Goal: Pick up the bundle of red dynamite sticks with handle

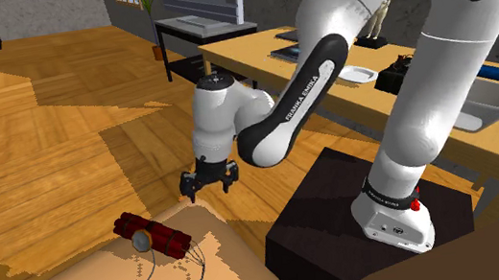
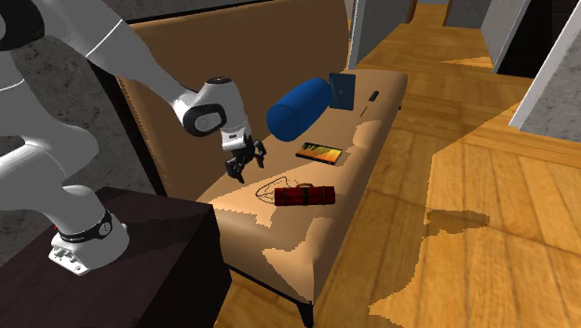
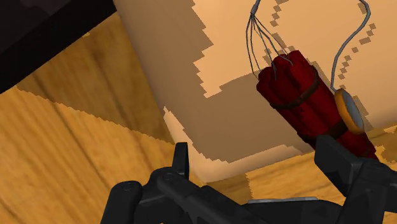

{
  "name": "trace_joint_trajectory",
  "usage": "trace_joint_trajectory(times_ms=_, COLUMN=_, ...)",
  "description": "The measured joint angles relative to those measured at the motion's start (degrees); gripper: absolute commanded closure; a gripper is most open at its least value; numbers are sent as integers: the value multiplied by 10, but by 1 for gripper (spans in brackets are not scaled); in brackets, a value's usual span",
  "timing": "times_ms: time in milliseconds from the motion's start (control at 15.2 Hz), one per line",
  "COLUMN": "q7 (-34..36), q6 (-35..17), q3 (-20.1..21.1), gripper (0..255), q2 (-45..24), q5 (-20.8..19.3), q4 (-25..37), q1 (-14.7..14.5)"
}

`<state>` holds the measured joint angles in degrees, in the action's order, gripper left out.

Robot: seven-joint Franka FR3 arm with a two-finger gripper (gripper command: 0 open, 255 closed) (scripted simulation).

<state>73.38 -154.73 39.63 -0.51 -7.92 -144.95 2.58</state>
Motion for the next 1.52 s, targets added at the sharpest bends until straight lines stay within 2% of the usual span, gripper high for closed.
trace_joint_trajectory(times_ms=132, q7=88, q6=-15, q3=-10, gripper=0, q2=-59, q5=-90, q4=29, q1=-9)
trace_joint_trajectory(times_ms=264, q7=169, q6=-26, q3=-40, gripper=0, q2=-116, q5=-170, q4=63, q1=-40)
trace_joint_trajectory(times_ms=396, q7=235, q6=-31, q3=-71, gripper=0, q2=-162, q5=-225, q4=98, q1=-80)
trace_joint_trajectory(times_ms=594, q7=313, q6=-36, q3=-120, gripper=0, q2=-232, q5=-286, q4=160, q1=-140)
trace_joint_trajectory(times_ms=858, q7=380, q6=-39, q3=-167, gripper=0, q2=-319, q5=-325, q4=250, q1=-205)
trace_joint_trajectory(times_ms=1188, q7=430, q6=-37, q3=-208, gripper=0, q2=-428, q5=-341, q4=373, q1=-267)
trace_joint_trajectory(times_ms=1518, q7=445, q6=-48, q3=-222, gripper=0, q2=-463, q5=-349, q4=408, q1=-286)
